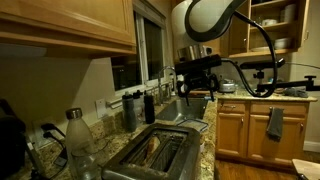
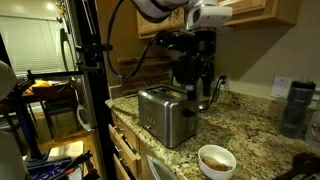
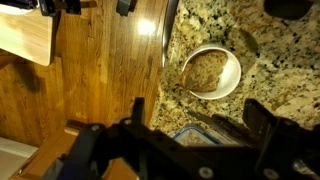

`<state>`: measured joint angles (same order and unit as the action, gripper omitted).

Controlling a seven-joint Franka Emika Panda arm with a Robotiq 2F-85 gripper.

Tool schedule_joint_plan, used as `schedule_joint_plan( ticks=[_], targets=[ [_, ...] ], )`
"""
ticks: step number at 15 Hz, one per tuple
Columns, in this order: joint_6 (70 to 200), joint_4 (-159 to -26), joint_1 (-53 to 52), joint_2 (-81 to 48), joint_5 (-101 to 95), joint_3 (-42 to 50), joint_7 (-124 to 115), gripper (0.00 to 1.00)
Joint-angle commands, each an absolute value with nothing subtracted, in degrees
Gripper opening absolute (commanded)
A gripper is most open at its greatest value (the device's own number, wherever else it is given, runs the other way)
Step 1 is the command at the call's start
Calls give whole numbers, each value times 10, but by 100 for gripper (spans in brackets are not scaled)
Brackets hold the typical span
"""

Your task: Put one slice of bread in each of the slots on the toaster

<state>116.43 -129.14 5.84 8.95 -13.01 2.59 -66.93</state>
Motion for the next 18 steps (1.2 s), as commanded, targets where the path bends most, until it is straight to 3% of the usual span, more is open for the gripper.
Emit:
schedule_joint_plan(
  ticks=[1, 18],
  targets=[
    [1171, -1315, 75, 103, -149, 40, -619, 100],
    [1182, -1289, 72, 23, -118, 48, -564, 100]
  ],
)
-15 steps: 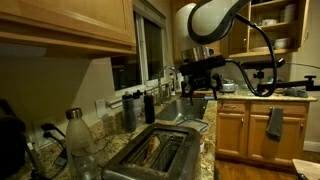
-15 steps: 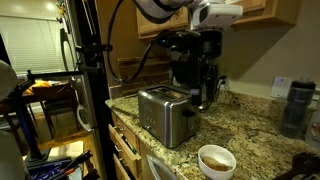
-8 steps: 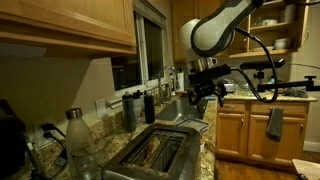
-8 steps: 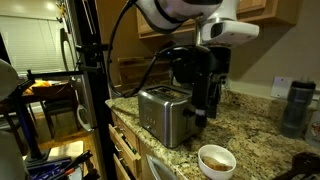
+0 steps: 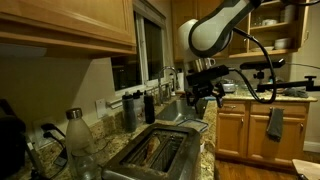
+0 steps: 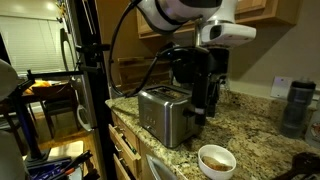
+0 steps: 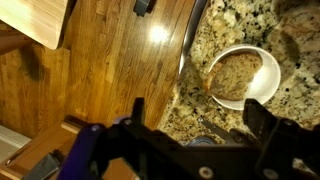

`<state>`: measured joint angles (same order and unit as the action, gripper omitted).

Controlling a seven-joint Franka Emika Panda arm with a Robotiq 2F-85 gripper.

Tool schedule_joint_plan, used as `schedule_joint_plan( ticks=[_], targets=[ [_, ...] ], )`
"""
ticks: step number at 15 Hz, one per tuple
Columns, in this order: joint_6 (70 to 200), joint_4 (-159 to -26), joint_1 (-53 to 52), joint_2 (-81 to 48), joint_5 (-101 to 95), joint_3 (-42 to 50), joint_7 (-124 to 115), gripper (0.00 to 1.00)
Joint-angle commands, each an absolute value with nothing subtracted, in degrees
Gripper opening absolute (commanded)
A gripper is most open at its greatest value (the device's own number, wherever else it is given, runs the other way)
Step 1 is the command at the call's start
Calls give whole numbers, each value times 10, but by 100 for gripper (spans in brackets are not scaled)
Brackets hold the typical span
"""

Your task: Put one slice of bread in each of the slots on the toaster

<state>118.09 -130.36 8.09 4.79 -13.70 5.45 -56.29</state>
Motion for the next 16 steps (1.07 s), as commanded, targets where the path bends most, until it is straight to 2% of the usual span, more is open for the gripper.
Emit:
schedule_joint_plan(
  ticks=[1, 16],
  targets=[
    [1184, -1286, 69, 12, -110, 45, -563, 100],
    [1199, -1243, 73, -87, -30, 78, -543, 100]
  ],
)
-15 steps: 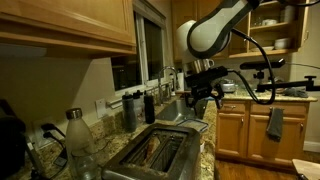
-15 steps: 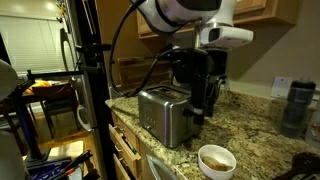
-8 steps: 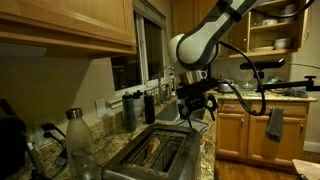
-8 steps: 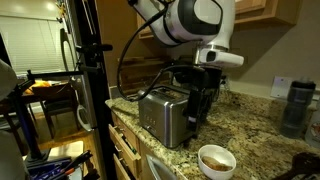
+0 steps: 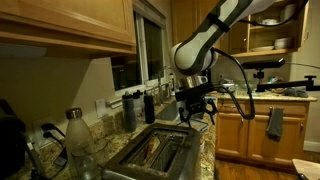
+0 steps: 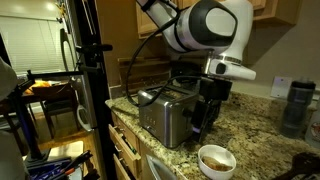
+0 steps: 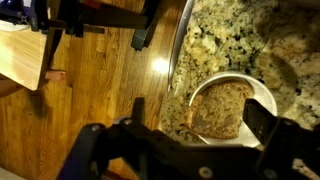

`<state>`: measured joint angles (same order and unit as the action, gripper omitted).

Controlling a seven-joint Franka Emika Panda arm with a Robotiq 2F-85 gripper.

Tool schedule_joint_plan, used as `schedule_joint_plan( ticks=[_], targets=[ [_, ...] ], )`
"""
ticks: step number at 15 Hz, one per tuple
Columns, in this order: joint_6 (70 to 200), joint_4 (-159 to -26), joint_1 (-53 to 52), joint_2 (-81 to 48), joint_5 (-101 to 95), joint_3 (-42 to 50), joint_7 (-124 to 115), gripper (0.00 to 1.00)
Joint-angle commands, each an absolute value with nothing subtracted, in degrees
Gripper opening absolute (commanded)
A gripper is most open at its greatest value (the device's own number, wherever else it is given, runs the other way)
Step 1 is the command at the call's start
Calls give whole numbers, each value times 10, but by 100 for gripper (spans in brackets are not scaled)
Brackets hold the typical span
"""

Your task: Put one slice of bread in each of the slots on the toaster

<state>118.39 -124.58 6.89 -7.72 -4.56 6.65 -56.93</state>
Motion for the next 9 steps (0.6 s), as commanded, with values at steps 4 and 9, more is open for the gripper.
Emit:
schedule_joint_plan(
  ticks=[4, 9],
  targets=[
    [1205, -1239, 76, -104, -26, 92, -520, 100],
    [1225, -1240, 79, -115, -27, 103, -486, 100]
  ],
)
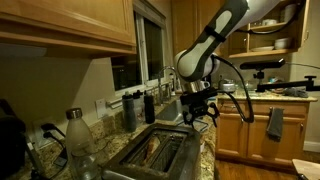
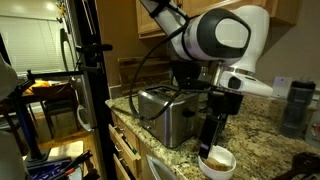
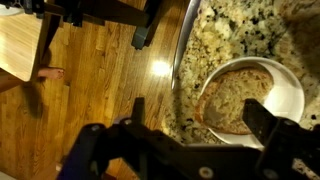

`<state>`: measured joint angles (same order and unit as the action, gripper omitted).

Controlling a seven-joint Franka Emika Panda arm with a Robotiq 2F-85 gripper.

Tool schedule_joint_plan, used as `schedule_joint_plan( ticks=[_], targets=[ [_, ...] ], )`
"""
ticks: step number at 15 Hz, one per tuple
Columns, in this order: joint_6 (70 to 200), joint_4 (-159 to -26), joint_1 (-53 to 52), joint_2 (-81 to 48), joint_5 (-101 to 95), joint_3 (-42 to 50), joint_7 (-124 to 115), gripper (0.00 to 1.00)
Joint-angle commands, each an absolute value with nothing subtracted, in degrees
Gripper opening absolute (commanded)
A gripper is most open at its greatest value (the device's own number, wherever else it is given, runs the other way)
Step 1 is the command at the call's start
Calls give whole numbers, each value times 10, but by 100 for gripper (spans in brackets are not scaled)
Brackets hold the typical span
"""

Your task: Put one slice of bread in each of the slots on the toaster

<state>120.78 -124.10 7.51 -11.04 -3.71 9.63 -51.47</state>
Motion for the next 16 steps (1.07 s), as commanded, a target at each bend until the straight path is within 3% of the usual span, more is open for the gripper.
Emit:
schedule_joint_plan(
  ticks=[1, 16],
  targets=[
    [1229, -1239, 80, -118, -27, 105, -481, 100],
    [1288, -1224, 86, -179, 23, 119, -393, 100]
  ],
)
